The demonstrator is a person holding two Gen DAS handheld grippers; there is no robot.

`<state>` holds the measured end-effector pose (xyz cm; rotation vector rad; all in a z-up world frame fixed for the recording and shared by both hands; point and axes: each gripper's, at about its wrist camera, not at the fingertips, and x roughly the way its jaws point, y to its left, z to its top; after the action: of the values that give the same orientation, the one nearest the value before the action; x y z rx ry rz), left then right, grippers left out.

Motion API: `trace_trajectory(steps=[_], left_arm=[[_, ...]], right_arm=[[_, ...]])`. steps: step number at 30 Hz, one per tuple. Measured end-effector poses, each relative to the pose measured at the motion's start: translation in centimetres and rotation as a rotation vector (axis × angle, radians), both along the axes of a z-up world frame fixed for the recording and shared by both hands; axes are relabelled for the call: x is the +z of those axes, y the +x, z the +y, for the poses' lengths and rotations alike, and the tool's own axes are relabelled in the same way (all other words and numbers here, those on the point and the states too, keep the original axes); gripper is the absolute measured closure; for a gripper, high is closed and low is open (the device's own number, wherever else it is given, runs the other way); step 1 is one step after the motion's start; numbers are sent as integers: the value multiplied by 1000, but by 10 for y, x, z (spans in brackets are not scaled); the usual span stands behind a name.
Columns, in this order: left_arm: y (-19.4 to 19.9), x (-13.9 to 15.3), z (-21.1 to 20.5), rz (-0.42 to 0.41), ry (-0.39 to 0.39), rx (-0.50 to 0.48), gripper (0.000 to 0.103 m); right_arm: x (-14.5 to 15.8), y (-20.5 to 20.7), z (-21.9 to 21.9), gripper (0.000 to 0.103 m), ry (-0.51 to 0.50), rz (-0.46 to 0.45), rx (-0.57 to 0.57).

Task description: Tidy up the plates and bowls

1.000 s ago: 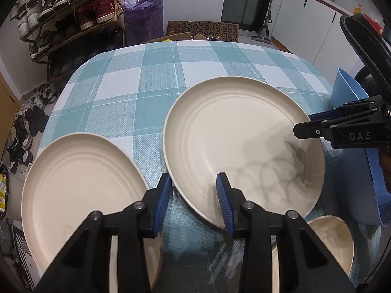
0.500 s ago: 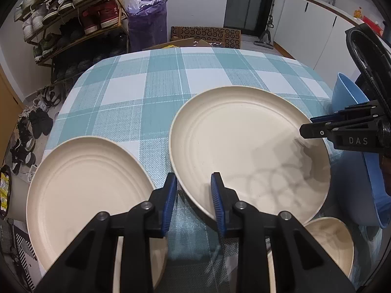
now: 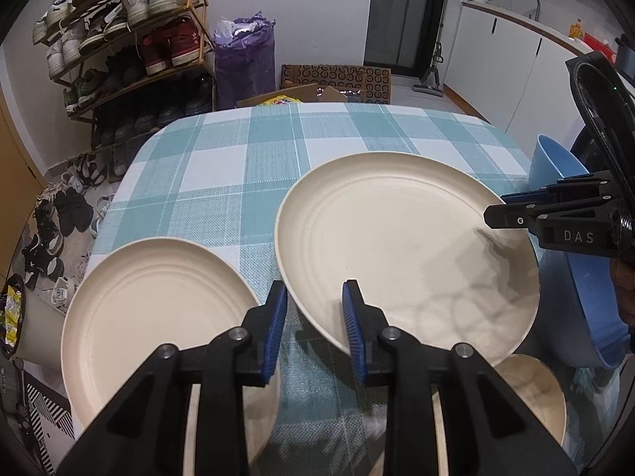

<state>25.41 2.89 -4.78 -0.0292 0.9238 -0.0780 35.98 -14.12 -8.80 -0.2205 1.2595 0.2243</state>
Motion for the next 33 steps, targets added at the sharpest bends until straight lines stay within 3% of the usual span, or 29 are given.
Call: trace_trajectory(steps=[14, 33], left_arm=[[-29, 35, 0, -92, 16, 11, 76], [-84, 83, -6, -195, 34, 7, 76]], right_arm=[[46, -31, 7, 79, 35, -132, 21], [104, -92, 14, 79, 68, -228, 28]])
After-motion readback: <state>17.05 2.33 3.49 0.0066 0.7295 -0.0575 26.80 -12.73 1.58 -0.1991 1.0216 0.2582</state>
